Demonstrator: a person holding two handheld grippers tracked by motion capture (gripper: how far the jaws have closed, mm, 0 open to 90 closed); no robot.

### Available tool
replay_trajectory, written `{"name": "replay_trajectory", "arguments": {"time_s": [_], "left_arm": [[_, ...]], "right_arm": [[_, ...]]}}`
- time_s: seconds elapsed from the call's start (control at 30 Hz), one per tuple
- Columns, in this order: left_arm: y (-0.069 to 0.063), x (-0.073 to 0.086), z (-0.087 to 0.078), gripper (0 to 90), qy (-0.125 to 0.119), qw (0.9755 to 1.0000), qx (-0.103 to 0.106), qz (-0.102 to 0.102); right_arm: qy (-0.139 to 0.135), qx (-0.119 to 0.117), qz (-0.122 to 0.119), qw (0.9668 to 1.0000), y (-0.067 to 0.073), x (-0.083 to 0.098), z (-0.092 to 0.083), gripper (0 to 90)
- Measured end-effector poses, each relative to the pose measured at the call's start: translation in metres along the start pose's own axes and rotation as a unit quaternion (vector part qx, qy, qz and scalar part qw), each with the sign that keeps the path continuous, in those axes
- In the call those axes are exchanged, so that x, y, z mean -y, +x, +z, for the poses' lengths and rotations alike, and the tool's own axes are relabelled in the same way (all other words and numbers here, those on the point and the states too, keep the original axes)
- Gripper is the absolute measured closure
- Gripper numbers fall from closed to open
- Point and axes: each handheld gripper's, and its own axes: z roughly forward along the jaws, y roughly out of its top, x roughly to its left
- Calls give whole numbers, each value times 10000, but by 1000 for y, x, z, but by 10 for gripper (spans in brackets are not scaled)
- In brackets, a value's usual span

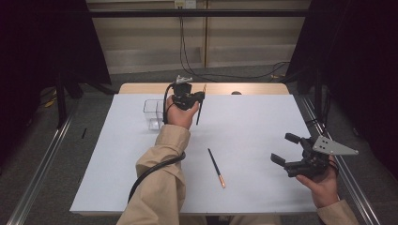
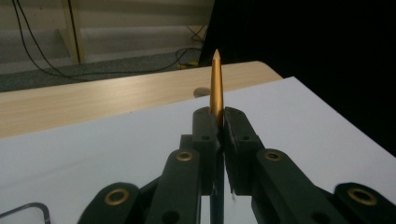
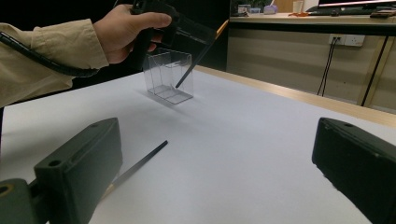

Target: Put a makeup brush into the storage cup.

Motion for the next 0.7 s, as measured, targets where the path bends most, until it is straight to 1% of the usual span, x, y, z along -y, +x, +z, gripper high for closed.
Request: {"name": "replay_trajectory", "arguments": {"time_s": [0.07,0.17,0.23,0.27,0.37,0.43,0.53,0.57,0.63,0.7], "left_arm": [[1,-1,-4,840,-154,9999,29,-53],[2,-3,-8,840,-350,9994,30,-66],[2,-4,-11,840,-439,9990,49,-39],[2,-4,-12,841,-518,9986,46,-60],[2,-6,-16,840,-647,9978,125,-83],[2,-7,-19,840,-793,9967,162,-94],[3,-9,-23,840,-915,9956,195,-64],[2,-9,-24,840,-997,9947,228,-76],[3,-11,-28,840,-1071,9940,205,-10],[3,-12,-30,840,-1154,9931,197,-16]], "right_arm": [[-8,-6,2,10000,0,0,0,11],[-9,-12,-11,10000,0,0,1,11],[-14,-15,-5,10000,0,0,1,11],[-11,-8,-5,10000,0,0,0,11],[-11,3,2,10000,0,0,0,11],[-10,-2,7,10000,0,0,0,11],[-11,-18,-6,10000,0,0,1,11],[-6,-12,-19,10000,0,0,1,11],[0,-19,-18,10000,0,0,0,11],[-9,-17,-11,10000,0,0,0,11]]}}
